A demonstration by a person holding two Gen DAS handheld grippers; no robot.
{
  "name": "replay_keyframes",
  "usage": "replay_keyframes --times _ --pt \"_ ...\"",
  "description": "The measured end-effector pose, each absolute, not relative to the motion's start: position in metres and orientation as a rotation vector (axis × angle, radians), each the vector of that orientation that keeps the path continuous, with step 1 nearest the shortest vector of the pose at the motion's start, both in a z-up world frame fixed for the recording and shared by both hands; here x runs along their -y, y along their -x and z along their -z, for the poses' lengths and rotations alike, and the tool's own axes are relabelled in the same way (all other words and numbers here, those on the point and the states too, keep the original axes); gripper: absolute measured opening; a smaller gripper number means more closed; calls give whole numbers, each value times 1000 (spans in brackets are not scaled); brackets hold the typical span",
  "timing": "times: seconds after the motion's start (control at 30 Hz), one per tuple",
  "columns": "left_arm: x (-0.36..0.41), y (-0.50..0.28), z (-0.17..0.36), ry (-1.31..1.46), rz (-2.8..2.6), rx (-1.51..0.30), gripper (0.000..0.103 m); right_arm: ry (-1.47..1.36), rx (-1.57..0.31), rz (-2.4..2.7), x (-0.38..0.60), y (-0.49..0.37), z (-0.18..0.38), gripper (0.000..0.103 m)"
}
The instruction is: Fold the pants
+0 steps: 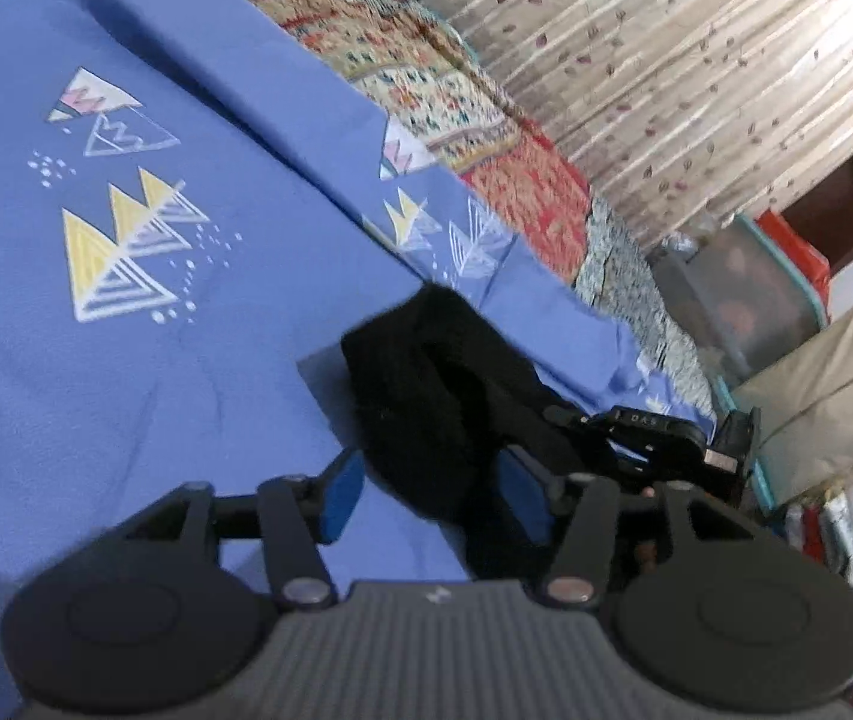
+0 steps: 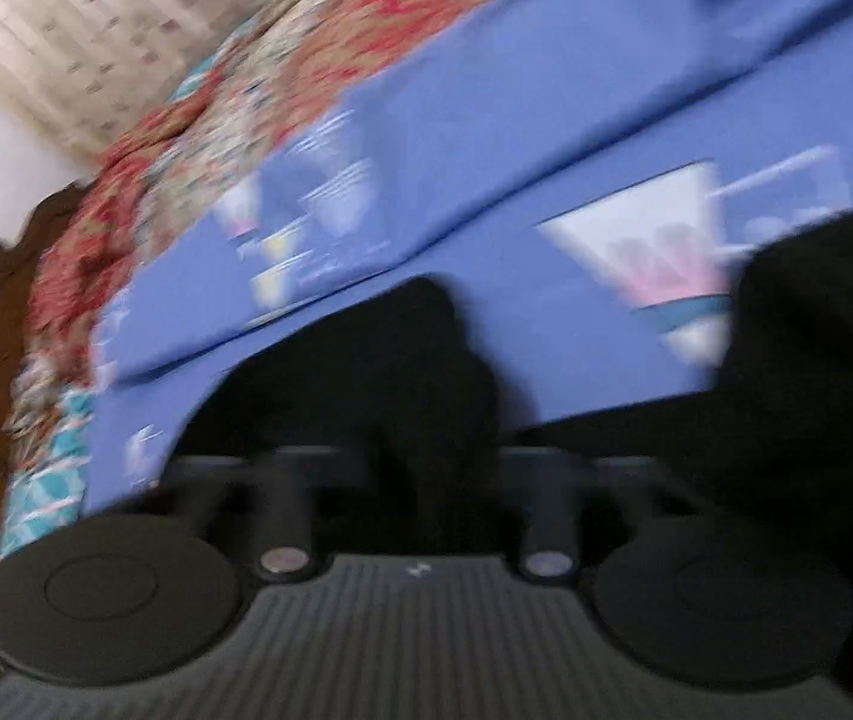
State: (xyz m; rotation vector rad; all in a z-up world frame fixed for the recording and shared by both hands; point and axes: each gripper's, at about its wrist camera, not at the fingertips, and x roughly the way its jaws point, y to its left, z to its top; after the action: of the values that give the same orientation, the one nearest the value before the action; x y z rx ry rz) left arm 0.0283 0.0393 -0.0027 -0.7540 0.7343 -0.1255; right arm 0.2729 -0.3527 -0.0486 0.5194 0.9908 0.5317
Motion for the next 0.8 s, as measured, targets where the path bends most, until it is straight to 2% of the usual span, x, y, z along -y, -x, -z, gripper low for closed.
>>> replay_keyframes --times 0.1,0.17,0.2,0.37,0.53,0.7,0.73,0.8 --pt "-55 -25 2 812 120 -700 70 -393 -843 -759 309 -229 8 18" --pt "-64 -23 5 859 128 -683 83 -323 -774 -944 282 -181 -13 18" --pt "-66 -21 5 872 129 -679 85 -289 -749 -1026 272 -157 -19 18" --pt "-73 0 17 899 169 -691 101 -69 -728 -1204 203 -65 -7 18" --pt "-78 27 52 945 132 -791 101 20 -741 -1165 157 -26 20 18" --pt "-84 35 78 1112 162 -814 99 44 -730 -1168 181 -4 13 16" --pt "-80 30 78 1124 182 -813 95 56 -727 -1165 183 0 14 16" --pt "-67 15 78 1113 247 -803 61 47 -731 -1154 195 9 14 16"
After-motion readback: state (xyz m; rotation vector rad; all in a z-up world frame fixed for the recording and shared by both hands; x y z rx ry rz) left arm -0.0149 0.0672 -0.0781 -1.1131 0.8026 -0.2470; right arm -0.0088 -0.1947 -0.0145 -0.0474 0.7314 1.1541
